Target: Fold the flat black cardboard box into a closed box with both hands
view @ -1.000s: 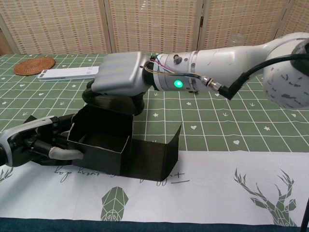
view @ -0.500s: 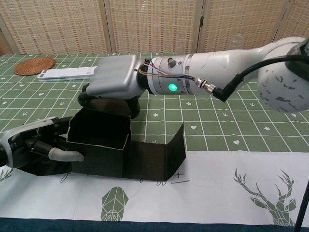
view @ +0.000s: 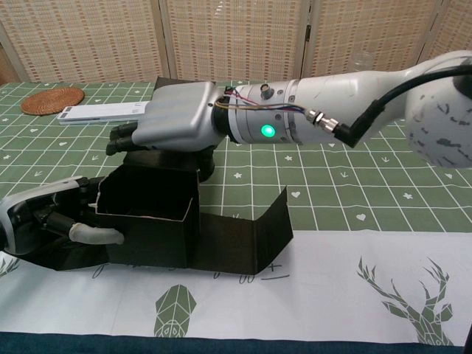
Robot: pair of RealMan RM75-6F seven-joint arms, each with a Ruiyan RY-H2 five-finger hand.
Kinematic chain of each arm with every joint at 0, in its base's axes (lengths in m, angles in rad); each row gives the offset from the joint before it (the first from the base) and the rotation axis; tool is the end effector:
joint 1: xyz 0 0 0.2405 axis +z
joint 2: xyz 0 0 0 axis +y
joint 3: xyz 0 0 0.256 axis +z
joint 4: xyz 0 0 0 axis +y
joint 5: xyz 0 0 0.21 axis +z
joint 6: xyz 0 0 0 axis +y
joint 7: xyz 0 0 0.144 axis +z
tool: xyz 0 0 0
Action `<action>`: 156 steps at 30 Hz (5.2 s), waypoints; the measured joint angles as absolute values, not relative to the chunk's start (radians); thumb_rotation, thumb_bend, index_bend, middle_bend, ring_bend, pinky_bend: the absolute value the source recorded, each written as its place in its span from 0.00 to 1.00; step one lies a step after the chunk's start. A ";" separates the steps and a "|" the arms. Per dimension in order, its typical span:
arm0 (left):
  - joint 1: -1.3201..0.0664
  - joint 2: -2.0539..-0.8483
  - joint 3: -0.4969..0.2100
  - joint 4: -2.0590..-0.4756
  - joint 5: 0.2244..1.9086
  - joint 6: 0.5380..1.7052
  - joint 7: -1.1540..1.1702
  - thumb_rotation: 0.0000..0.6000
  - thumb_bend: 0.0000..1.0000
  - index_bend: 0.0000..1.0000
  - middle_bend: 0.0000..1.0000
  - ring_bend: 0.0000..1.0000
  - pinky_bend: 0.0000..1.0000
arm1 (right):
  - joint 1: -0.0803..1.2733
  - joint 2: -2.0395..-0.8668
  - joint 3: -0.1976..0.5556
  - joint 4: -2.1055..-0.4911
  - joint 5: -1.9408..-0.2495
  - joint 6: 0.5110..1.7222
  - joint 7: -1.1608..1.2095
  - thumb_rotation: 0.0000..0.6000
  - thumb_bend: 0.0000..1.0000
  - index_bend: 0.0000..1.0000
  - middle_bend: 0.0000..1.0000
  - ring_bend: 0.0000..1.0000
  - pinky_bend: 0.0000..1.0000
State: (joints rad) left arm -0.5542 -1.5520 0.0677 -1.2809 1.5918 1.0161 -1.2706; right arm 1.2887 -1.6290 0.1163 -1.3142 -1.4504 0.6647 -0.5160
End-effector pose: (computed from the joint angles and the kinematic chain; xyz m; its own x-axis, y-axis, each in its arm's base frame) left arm -0.2350 0.2672 -0.0354 -0.5958 0.6158 0.5156 0.7427 0.1782 0.6454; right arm 0.0267 -0.3518 -0.0770 0.7979 0.2899 0.5284 -0.0226 -0.8618 0.5068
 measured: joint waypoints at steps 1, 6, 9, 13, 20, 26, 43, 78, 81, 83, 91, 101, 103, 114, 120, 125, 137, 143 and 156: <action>-0.556 -1.547 0.070 -1.281 1.594 1.016 -1.271 1.00 0.14 0.23 0.25 0.68 0.91 | 1.286 -1.625 0.117 -1.319 -1.450 0.669 -0.510 1.00 0.21 0.00 0.00 0.68 1.00; -0.561 -1.534 0.071 -1.284 1.594 1.019 -1.272 1.00 0.14 0.22 0.25 0.63 0.91 | 1.260 -1.596 0.125 -1.349 -1.454 0.710 -0.460 1.00 0.21 0.00 0.00 0.67 1.00; -0.565 -1.526 0.071 -1.287 1.594 1.019 -1.275 1.00 0.14 0.22 0.25 0.58 0.91 | 1.243 -1.577 0.127 -1.370 -1.459 0.734 -0.435 1.00 0.21 0.00 0.00 0.67 1.00; -0.573 -1.514 0.072 -1.291 1.604 1.025 -1.278 1.00 0.14 0.22 0.25 0.55 0.91 | 1.220 -1.560 0.126 -1.391 -1.464 0.760 -0.406 1.00 0.21 0.00 0.00 0.67 1.00; -0.583 -1.488 0.074 -1.300 1.614 1.037 -1.292 1.00 0.14 0.23 0.25 0.51 0.91 | 1.151 -1.502 0.129 -1.444 -1.468 0.853 -0.339 1.00 0.21 0.00 0.00 0.67 1.00; -0.593 -1.452 0.071 -1.315 1.622 1.053 -1.340 1.00 0.14 0.23 0.25 0.51 0.91 | 1.060 -1.433 0.122 -1.514 -1.478 0.965 -0.296 1.00 0.21 0.00 0.00 0.67 1.00; -0.648 -1.320 0.040 -1.369 1.613 1.052 -1.500 1.00 0.14 0.25 0.25 0.61 0.91 | 0.780 -1.311 0.043 -1.609 -1.562 1.248 -0.126 1.00 0.22 0.00 0.00 0.67 1.00; -0.715 -1.229 0.068 -1.455 1.650 1.012 -1.625 1.00 0.14 0.25 0.25 0.52 0.91 | 0.824 -1.817 0.160 -1.159 -1.795 1.449 -0.176 1.00 0.14 0.00 0.02 0.64 1.00; -0.718 -1.231 0.074 -1.451 1.655 1.008 -1.608 1.00 0.14 0.25 0.25 0.52 0.91 | 0.839 -1.817 0.164 -1.166 -1.801 1.436 -0.186 1.00 0.14 0.00 0.03 0.64 1.00; -0.720 -1.234 0.079 -1.449 1.659 1.005 -1.591 1.00 0.14 0.25 0.25 0.52 0.91 | 0.845 -1.817 0.164 -1.170 -1.802 1.423 -0.194 1.00 0.14 0.00 0.04 0.64 1.00; -0.726 -1.260 0.097 -1.429 1.669 0.994 -1.519 1.00 0.14 0.25 0.25 0.52 0.91 | 0.862 -1.831 0.142 -1.166 -1.801 1.368 -0.216 1.00 0.15 0.00 0.05 0.64 1.00; -0.726 -1.338 0.116 -1.375 1.667 0.972 -1.413 1.00 0.14 0.25 0.25 0.57 0.91 | 0.870 -1.864 0.100 -1.104 -1.809 1.323 -0.232 1.00 0.16 0.00 0.05 0.64 1.00; -0.725 -1.354 0.118 -1.359 1.665 0.969 -1.383 1.00 0.14 0.25 0.25 0.56 0.90 | 0.870 -1.870 0.095 -1.089 -1.810 1.321 -0.227 1.00 0.16 0.00 0.05 0.65 1.00; -0.722 -1.438 0.123 -1.276 1.638 0.936 -1.260 1.00 0.14 0.23 0.25 0.58 0.90 | 0.889 -1.923 0.065 -0.983 -1.820 1.292 -0.188 1.00 0.17 0.00 0.07 0.65 1.00; -0.715 -1.462 0.125 -1.245 1.629 0.934 -1.235 1.00 0.14 0.22 0.24 0.58 0.90 | 0.909 -1.953 0.051 -0.927 -1.829 1.278 -0.151 1.00 0.21 0.00 0.13 0.66 1.00; -0.714 -1.471 0.127 -1.231 1.628 0.936 -1.242 1.00 0.14 0.20 0.23 0.56 0.90 | 0.931 -1.964 0.038 -0.901 -1.843 1.270 -0.126 1.00 0.21 0.07 0.20 0.68 1.00; -0.717 -1.479 0.134 -1.224 1.640 0.949 -1.259 1.00 0.14 0.20 0.23 0.55 0.90 | 0.952 -1.956 0.022 -0.909 -1.840 1.229 -0.121 1.00 0.24 0.27 0.32 0.72 1.00; -0.718 -1.479 0.137 -1.226 1.642 0.955 -1.264 1.00 0.14 0.20 0.23 0.53 0.90 | 0.966 -1.940 0.018 -0.936 -1.833 1.193 -0.127 1.00 0.29 0.29 0.34 0.72 1.00; -0.731 -1.479 0.144 -1.226 1.651 0.950 -1.276 1.00 0.14 0.16 0.18 0.52 0.90 | 0.979 -1.897 0.006 -1.000 -1.825 1.151 -0.138 1.00 0.29 0.30 0.34 0.72 1.00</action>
State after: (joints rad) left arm -0.7306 -1.4791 0.1439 -1.2257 1.6509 0.9502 -1.2760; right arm 0.9795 -1.8974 0.0064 -0.9998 -1.8247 1.1511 -0.1380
